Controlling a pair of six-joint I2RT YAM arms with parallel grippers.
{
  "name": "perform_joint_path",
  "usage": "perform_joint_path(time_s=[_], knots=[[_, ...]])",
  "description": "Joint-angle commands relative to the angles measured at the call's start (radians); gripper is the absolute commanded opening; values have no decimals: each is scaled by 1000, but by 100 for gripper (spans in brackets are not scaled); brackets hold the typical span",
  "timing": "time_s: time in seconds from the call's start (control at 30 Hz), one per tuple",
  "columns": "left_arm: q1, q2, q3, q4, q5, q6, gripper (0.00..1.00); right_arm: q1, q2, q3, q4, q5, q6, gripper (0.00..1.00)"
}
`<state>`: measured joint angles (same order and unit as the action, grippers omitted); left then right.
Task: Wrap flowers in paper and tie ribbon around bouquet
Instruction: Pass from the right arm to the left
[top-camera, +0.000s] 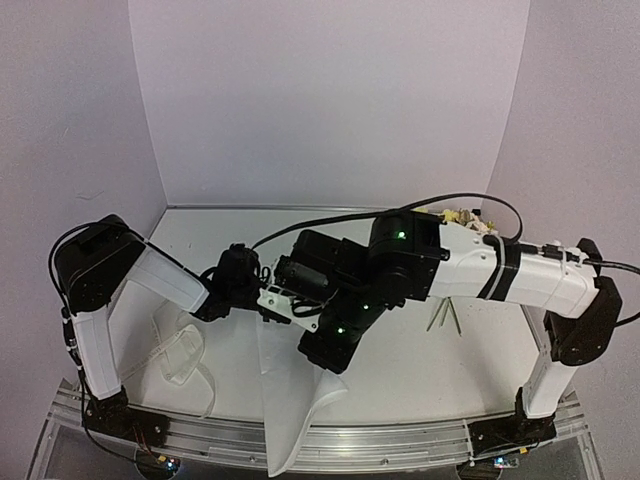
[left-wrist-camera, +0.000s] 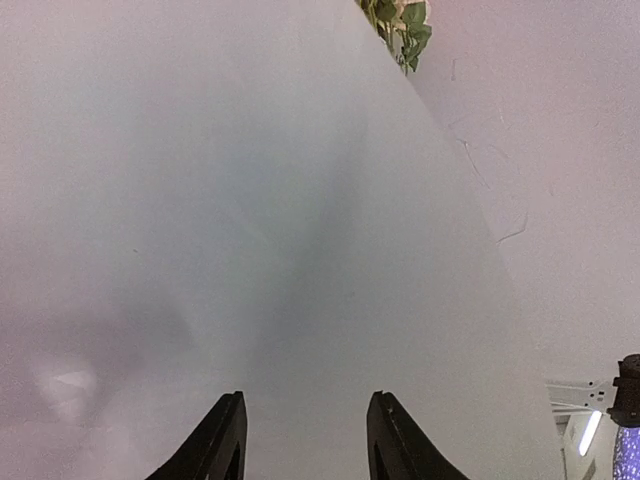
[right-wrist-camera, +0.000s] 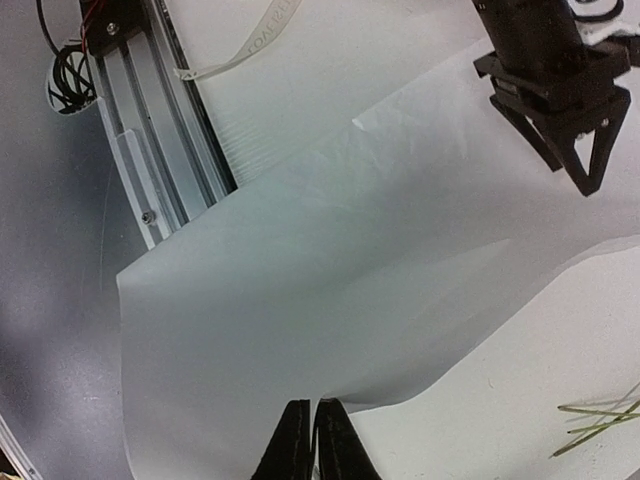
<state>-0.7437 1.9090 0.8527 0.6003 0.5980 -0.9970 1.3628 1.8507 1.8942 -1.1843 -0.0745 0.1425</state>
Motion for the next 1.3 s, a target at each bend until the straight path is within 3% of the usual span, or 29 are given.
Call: perform_joint_path(time_s=[0.0, 0.1, 0.33, 0.7, 1.27], knots=[[50, -98, -97, 174, -5, -79, 43, -4, 29, 6, -55, -23, -5, 5], [58, -154, -114, 128, -3, -41, 45, -4, 24, -3, -72, -5, -14, 4], [41, -257, 30, -273, -13, 143, 65, -4, -4, 8, -123, -10, -74, 4], [-22, -154, 294, -705, 13, 287, 68, 10, 32, 124, -242, 22, -176, 4], [-62, -142, 314, -771, 10, 283, 57, 22, 113, 204, -316, 69, -212, 0]])
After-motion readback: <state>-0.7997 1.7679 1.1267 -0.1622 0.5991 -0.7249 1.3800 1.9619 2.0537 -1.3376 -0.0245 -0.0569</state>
